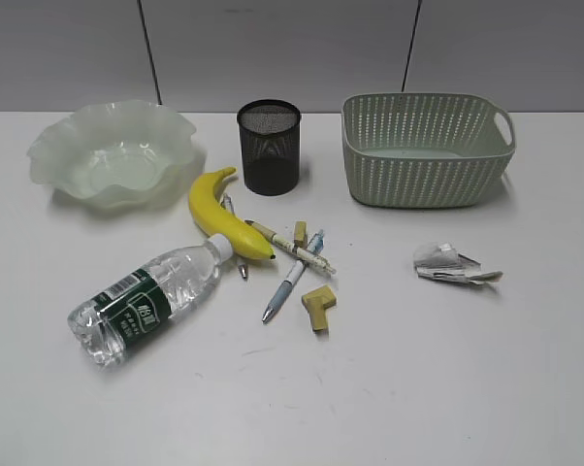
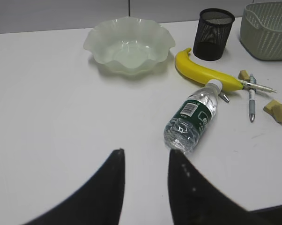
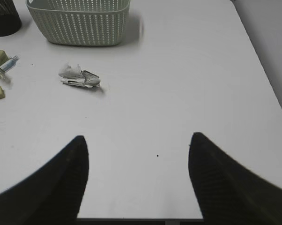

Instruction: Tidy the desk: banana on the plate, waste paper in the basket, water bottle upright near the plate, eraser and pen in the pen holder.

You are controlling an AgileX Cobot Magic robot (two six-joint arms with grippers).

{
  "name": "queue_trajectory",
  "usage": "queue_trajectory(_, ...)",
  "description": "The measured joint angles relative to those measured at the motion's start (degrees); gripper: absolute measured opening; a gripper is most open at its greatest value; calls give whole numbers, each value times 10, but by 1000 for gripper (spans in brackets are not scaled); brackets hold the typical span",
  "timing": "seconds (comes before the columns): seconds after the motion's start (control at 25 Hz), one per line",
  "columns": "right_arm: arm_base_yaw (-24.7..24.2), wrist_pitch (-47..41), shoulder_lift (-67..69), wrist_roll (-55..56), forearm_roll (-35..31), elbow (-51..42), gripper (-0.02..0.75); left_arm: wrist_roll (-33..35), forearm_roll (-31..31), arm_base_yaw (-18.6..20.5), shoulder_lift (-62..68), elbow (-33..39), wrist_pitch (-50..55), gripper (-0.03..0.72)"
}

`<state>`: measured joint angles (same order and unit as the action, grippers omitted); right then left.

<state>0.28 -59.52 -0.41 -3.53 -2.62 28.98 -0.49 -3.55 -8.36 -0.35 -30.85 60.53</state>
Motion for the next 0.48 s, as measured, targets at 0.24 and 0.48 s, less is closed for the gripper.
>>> queue_trajectory(0.24, 0, 0, 0, 0, 0, 0, 526, 0, 0, 0, 0, 0, 0, 237)
queue_trajectory(0.48, 0, 0, 0, 0, 0, 0, 526, 0, 0, 0, 0, 0, 0, 237)
